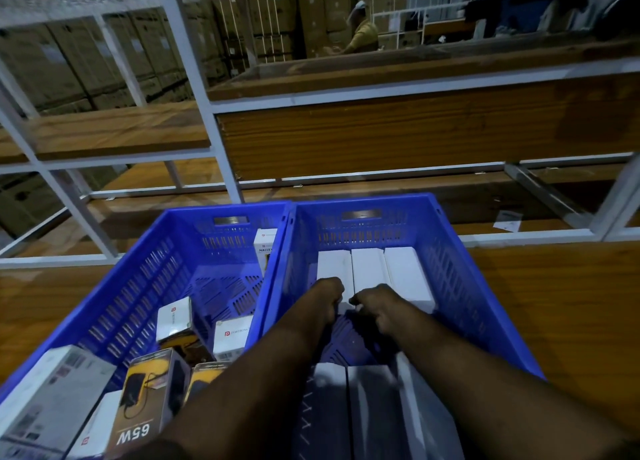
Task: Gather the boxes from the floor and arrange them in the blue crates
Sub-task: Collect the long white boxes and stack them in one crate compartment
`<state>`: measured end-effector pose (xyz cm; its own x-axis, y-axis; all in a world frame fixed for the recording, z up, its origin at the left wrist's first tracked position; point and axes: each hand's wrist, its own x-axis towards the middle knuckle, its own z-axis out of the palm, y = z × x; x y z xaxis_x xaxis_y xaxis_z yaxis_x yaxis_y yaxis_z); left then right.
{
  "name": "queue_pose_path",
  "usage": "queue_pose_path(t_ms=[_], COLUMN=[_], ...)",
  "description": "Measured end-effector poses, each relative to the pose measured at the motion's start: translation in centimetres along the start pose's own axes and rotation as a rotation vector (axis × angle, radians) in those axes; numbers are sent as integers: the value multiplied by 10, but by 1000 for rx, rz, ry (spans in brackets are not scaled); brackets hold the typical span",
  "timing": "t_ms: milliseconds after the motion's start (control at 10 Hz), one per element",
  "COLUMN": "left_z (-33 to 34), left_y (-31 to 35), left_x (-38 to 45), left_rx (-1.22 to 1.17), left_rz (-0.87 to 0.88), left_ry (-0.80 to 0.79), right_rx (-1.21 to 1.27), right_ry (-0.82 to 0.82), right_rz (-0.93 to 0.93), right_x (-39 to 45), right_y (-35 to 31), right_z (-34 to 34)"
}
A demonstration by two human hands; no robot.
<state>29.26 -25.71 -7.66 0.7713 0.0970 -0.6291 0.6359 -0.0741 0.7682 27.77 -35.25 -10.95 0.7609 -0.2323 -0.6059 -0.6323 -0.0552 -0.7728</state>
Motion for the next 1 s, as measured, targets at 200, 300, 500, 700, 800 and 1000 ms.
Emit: queue_pose_path(t_ms=[200, 300, 500, 700, 800, 1000], left_z=[-2, -1, 7, 13, 12, 17], left_y=[-1, 0, -12, -19, -20, -18], left_x=[0, -9, -43, -60, -59, -58], left_rx=[-262, -184, 158, 210, 231, 313], left_rz=[-40, 91, 85, 163, 176, 234], left_ry=[-50, -18, -225, -307, -290, -284], right_rx=[-837, -1203, -1285, -1358, -1322, -1016], right_ry=[-104, -147, -314, -209, -207, -240], right_rz=[-199, -238, -31, -69, -68, 3], right_x=[-32, -50, -57, -57, -55, -61], right_y=[-12, -2, 21, 28, 27, 17], right_z=[-45, -57, -62, -62, -60, -62])
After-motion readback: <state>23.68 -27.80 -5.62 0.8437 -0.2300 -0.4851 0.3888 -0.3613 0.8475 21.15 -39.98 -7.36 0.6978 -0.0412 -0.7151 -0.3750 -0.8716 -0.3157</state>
